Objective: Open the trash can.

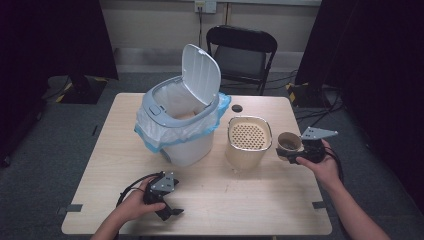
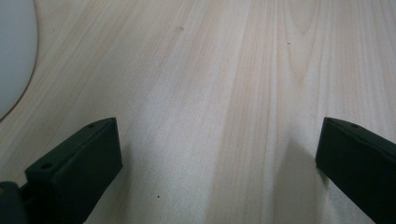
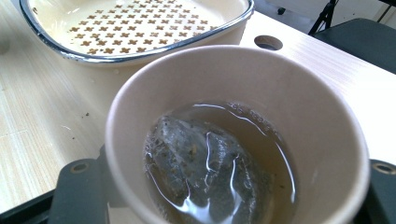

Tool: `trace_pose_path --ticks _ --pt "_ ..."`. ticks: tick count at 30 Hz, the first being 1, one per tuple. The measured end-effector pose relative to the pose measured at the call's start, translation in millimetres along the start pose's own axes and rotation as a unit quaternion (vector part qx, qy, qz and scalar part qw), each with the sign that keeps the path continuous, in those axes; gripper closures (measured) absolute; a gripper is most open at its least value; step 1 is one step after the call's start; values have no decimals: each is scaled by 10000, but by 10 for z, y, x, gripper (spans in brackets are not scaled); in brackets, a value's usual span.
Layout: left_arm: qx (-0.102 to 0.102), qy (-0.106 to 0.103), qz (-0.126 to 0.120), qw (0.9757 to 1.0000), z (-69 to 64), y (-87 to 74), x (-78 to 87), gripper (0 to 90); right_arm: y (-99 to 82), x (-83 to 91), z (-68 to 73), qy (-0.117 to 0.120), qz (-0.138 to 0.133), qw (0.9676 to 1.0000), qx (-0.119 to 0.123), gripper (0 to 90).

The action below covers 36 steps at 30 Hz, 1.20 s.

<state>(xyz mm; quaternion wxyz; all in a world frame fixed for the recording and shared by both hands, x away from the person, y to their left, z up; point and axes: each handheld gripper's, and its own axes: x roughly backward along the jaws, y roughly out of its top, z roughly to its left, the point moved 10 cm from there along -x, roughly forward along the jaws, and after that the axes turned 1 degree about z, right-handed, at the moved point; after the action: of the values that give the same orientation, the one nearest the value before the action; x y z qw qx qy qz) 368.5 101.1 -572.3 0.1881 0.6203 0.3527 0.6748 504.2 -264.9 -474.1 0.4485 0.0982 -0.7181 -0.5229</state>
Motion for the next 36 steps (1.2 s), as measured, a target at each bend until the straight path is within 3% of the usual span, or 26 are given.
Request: trace_pose_path --ticks 17,27,36 --pt "2 0 -1 10000 0 0 0 0 316 -17 -265 -154 49 9997 176 276" --pt "2 -3 -1 10000 0 0 0 0 450 -174 -534 -130 -174 9997 -67 274" --pt "2 -4 -1 10000 0 0 0 0 602 -267 -705 -215 -153 9995 144 274"
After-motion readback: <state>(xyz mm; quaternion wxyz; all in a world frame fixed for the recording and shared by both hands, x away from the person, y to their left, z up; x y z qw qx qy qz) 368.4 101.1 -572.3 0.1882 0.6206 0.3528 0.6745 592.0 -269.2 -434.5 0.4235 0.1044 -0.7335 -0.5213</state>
